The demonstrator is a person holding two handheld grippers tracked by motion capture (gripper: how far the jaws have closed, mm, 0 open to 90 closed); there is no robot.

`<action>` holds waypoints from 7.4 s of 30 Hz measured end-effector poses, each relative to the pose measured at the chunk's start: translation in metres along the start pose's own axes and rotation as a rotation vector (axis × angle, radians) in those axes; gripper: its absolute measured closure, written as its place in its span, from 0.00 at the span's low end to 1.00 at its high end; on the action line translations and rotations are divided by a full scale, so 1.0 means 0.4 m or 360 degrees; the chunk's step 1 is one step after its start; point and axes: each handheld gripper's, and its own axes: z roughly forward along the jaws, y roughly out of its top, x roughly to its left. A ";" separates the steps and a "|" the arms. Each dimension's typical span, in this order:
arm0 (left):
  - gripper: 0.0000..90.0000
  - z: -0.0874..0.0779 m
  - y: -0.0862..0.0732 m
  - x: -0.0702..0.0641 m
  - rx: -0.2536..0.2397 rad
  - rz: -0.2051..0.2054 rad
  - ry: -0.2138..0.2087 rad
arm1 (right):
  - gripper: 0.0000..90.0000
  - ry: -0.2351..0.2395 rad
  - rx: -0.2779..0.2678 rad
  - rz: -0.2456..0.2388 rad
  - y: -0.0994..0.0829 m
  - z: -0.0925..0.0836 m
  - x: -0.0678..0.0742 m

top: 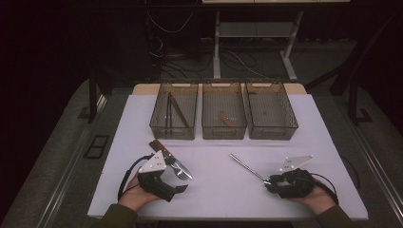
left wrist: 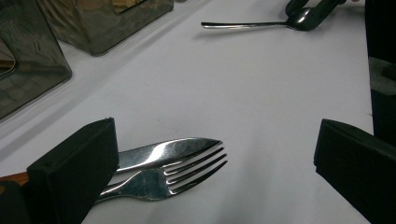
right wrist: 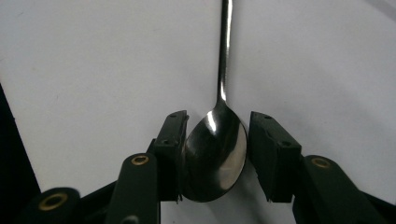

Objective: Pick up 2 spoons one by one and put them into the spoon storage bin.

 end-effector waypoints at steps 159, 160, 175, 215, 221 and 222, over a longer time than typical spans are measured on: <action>0.00 0.010 0.004 -0.008 -0.0015 0.0008 -0.0043 | 0.42 -0.0313 -0.0289 0.0241 0.509 0.137 -0.169; 0.00 0.010 0.004 -0.009 -0.0016 0.0000 -0.0041 | 0.39 -0.0292 -0.0314 0.0254 0.502 0.129 -0.168; 0.00 0.010 0.004 -0.008 0.0010 0.0001 -0.0037 | 0.22 -0.0113 -0.0509 0.0210 0.375 0.038 -0.123; 0.00 0.007 0.002 -0.006 0.0008 -0.0016 -0.0015 | 0.16 -0.0187 -0.0475 0.0159 -0.014 -0.004 -0.015; 0.02 -0.003 0.000 -0.006 0.0001 -0.0027 -0.0007 | 0.17 -0.0200 -0.0437 0.0135 -0.025 0.000 -0.019; 0.02 -0.004 0.000 -0.005 -0.0003 -0.0031 -0.0008 | 0.16 -0.0199 -0.0438 0.0131 -0.025 0.000 -0.018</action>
